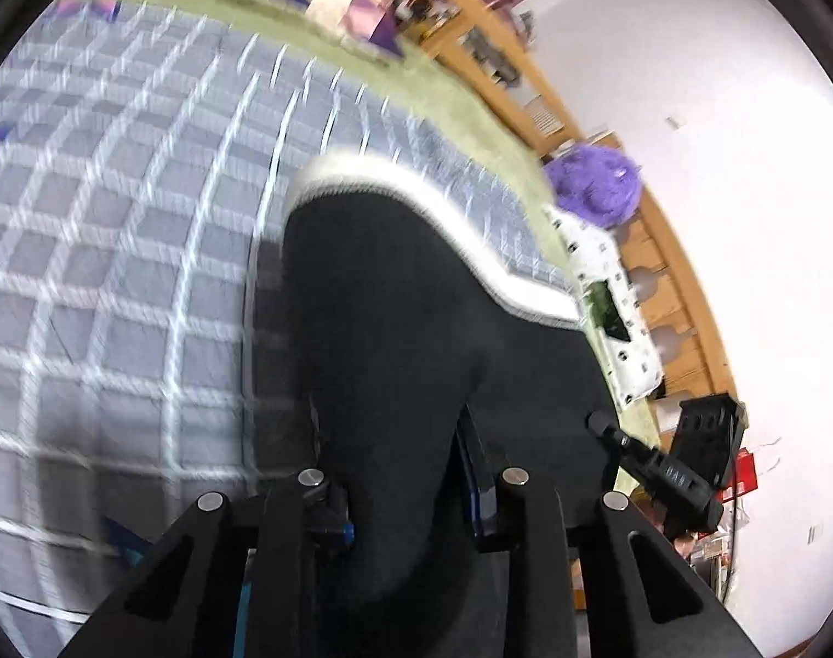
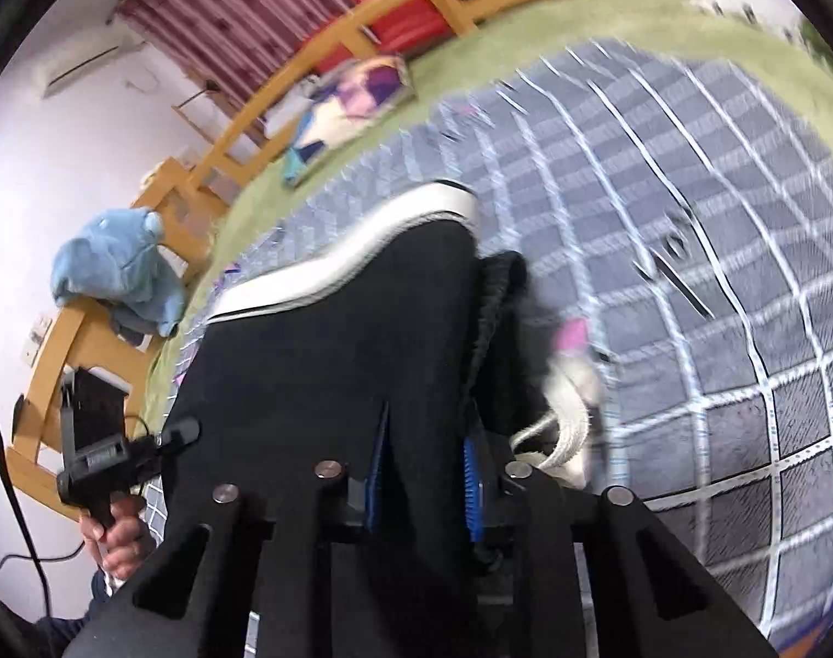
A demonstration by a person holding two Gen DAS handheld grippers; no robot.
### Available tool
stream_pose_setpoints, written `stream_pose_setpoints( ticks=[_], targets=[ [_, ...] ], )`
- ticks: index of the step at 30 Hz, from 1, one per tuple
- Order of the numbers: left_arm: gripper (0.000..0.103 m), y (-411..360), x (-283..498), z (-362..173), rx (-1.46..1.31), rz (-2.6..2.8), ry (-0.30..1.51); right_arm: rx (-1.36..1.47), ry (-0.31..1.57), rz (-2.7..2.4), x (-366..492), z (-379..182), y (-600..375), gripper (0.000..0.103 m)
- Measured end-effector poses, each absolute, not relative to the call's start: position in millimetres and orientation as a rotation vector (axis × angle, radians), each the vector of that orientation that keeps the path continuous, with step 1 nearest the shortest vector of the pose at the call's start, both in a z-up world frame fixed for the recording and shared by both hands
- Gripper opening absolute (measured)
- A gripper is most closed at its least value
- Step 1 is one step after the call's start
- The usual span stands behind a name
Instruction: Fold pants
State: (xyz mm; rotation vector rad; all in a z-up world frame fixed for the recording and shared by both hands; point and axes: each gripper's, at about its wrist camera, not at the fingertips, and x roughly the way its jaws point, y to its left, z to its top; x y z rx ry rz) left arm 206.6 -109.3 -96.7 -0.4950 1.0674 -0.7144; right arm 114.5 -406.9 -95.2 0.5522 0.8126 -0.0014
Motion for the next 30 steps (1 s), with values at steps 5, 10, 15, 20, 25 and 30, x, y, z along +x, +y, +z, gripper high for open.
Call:
stream_pose_setpoints(
  ticks=[5, 10, 15, 20, 25, 30],
  targets=[
    [0.026, -33.3, 207.9, -66.9, -0.435, -0.668, 0.990, 0.609, 0.789, 0.110, 140.3, -86.2, -347.5, 0.021],
    [0.027, 42.7, 216.1, -83.5, -0.405, -0.521, 1.036, 0.584, 0.869, 0.228, 197.8, -106.3, -271.2, 0.021],
    [0.045, 76.1, 230.4, -140.5, -0.522, -0.453, 1.198, 0.439, 0.883, 0.179, 216.0, -127.0, -249.6, 0.027],
    [0.051, 51.1, 208.7, -125.4, -0.249, -0.382, 1.142, 0.404, 0.935, 0.105, 205.5, -140.1, -265.5, 0.035],
    [0.053, 34.7, 164.1, -83.5, 0.000, -0.277, 0.982, 0.287, 0.856, -0.060, 169.9, -91.6, -241.2, 0.034],
    [0.062, 23.7, 112.9, -78.5, 0.036, -0.320, 0.935, 0.214, 0.891, 0.007, 139.9, -95.6, -192.0, 0.034]
  ],
)
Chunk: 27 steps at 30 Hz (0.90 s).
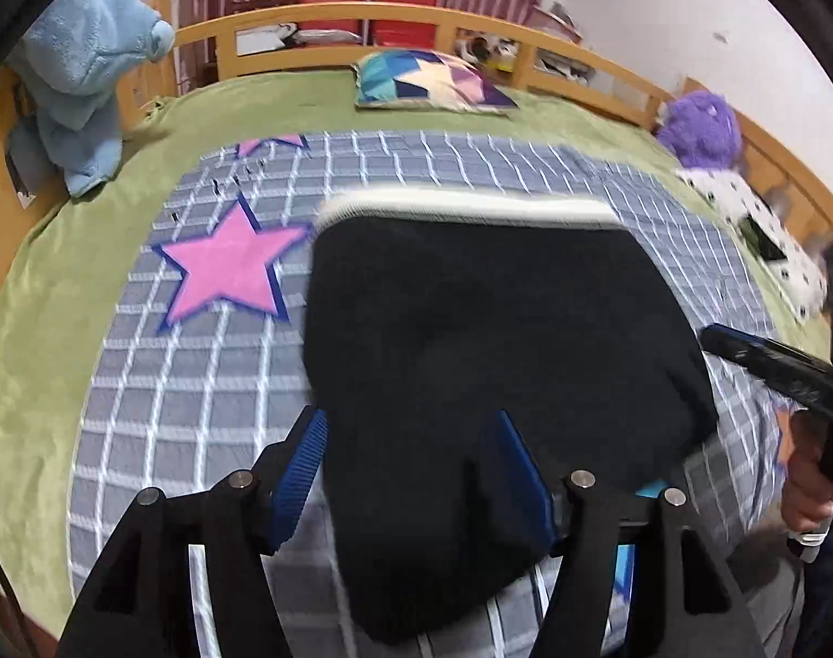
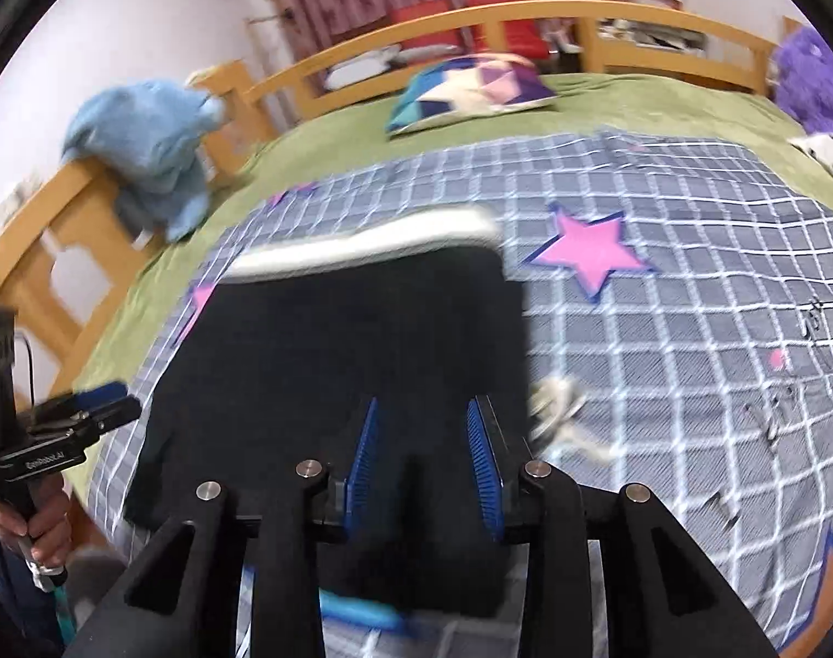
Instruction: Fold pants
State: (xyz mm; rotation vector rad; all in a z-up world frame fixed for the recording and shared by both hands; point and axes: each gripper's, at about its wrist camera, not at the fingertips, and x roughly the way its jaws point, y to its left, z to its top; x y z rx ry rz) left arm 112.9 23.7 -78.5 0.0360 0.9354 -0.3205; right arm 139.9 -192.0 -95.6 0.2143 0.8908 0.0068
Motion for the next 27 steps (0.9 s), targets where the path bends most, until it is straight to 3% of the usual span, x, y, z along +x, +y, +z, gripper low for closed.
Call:
stream_pose_setpoints(
  ticks=[5, 8, 10, 13, 20, 24, 27],
  targets=[
    [0.064, 8.7, 92.9, -131.5, 0.126, -0.258, 0.990, 0.196, 1.045, -0.048, 136.9, -141.8, -180.7, 0.033],
    [0.064, 14.7, 95.9, -119.2, 0.091, -0.284, 1.009, 0.189, 1.093, -0.011, 134.9, -132.8, -184.6, 0.033],
    [0.064, 18.4, 102.9, -99.7, 0.046, -0.330, 0.986, 0.198, 1.046, 0.018, 132.3, -117.5, -190.8, 0.033],
    [0.065, 15.3, 123.3, -80.0, 0.043, -0.334, 0.914, 0.177, 0.910, -0.023, 142.1, -93.1, -202.2, 0.042],
    [0.066, -16.1, 217.2, -61.1, -0.025, -0.294, 0.820, 0.190, 0.711, -0.023, 228.4, -56.5, -203.9, 0.043],
    [0.067, -32.3, 260.0, -98.6, 0.026, -0.191, 0.866, 0.169, 0.814, -0.041, 282.3, -117.9, -205.6, 0.050],
    [0.069, -36.1, 267.5, -126.9, 0.059, -0.176, 0.899, 0.083, 0.767, -0.084, 280.9, -130.7, -197.6, 0.050]
  ],
)
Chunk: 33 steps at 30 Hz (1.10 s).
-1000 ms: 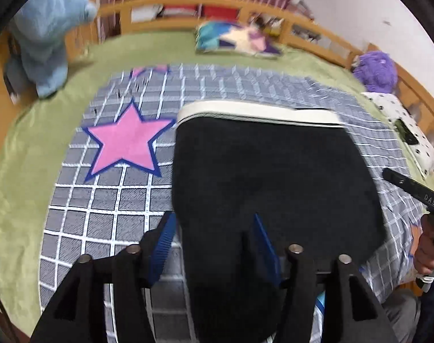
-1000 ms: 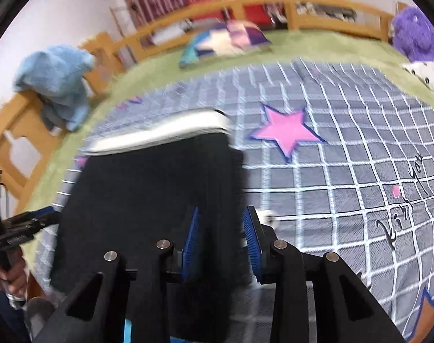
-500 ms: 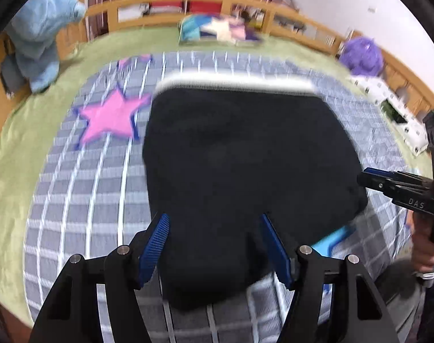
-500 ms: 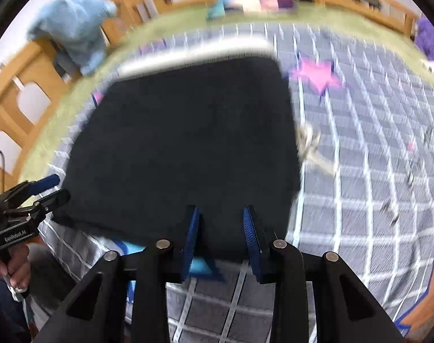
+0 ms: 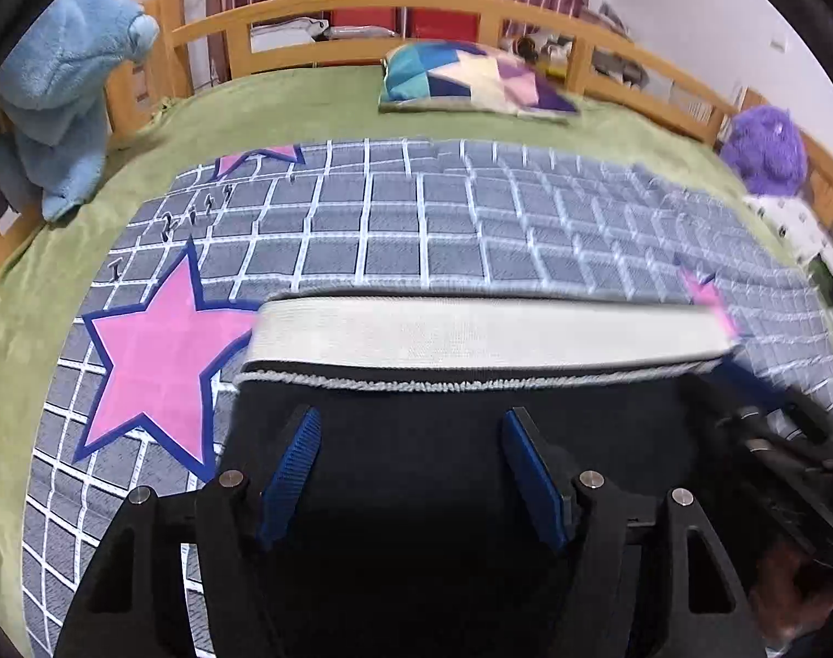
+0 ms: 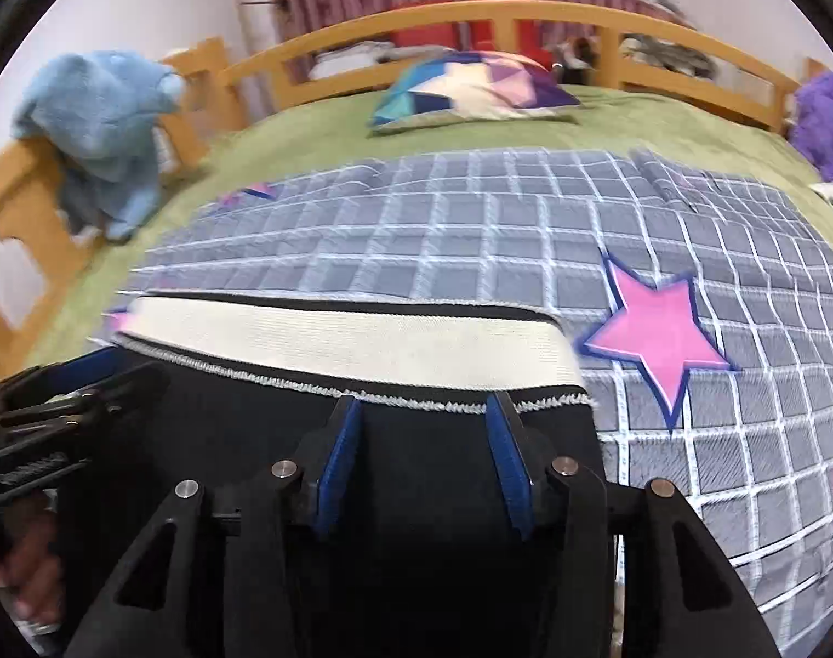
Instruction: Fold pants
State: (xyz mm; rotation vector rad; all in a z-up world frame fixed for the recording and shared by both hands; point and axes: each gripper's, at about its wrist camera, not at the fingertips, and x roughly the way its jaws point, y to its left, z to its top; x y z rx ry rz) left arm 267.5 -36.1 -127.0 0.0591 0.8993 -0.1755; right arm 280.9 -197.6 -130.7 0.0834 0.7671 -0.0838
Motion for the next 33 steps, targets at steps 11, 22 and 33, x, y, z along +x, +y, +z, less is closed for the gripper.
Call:
stream_pose_setpoints(
  ticks=[11, 22, 33],
  targets=[
    [0.075, -44.1, 258.1, -125.7, 0.102, -0.171, 0.859, 0.011, 0.766, -0.079, 272.5, -131.6, -185.6, 0.060],
    [0.075, -39.9, 257.7, -124.7, 0.075, -0.185, 0.862, 0.083, 0.775, -0.053, 274.8, -129.3, -190.5, 0.061],
    [0.075, -32.2, 260.2, -122.7, 0.027, -0.172, 0.881, 0.170, 0.773, -0.085, 272.6, -124.4, -204.5, 0.041]
  ],
)
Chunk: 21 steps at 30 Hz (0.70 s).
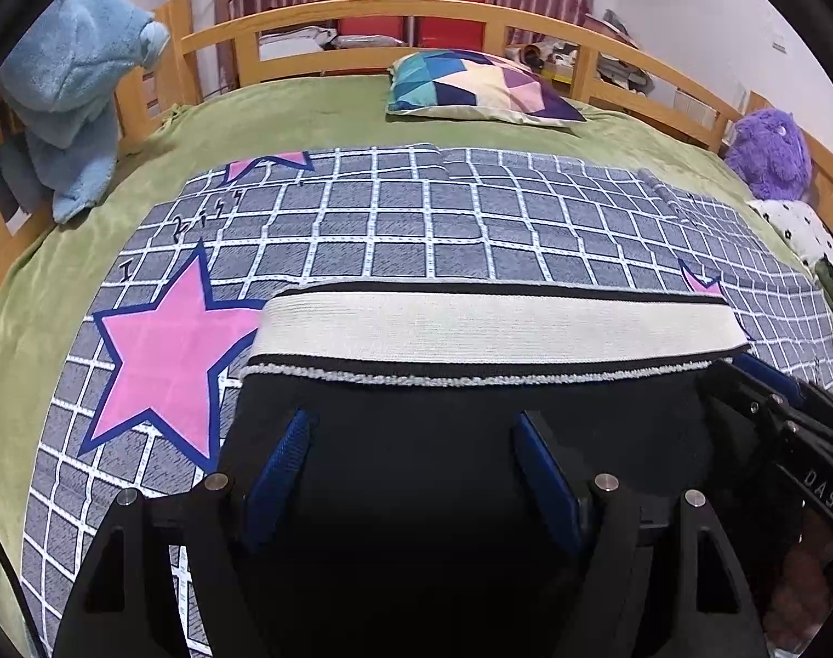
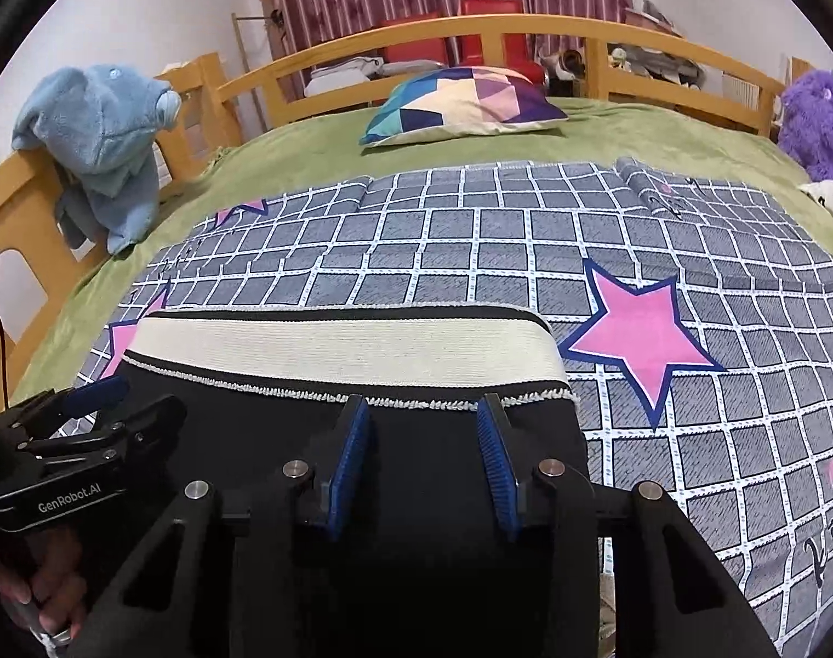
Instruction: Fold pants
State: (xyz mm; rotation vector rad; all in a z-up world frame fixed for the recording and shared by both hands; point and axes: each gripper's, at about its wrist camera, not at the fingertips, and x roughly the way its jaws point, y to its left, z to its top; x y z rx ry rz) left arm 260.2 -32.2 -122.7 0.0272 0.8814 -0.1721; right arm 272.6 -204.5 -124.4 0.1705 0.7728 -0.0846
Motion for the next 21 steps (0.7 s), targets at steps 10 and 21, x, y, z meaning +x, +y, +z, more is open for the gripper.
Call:
stream_pose_setpoints(
  ticks=[10, 21],
  targets=[
    [0.075, -13.4, 257.3, -125.5, -0.046, -0.152, 0.938, 0.131, 0.803, -0.083, 263.3, -123.0, -205.6, 0.043],
    [0.075, 11.9, 217.7, -132.9, -0.088, -0.194, 1.006, 0.138, 0.846, -0.059, 236.8, -128.7, -211.3, 0.047]
  ],
)
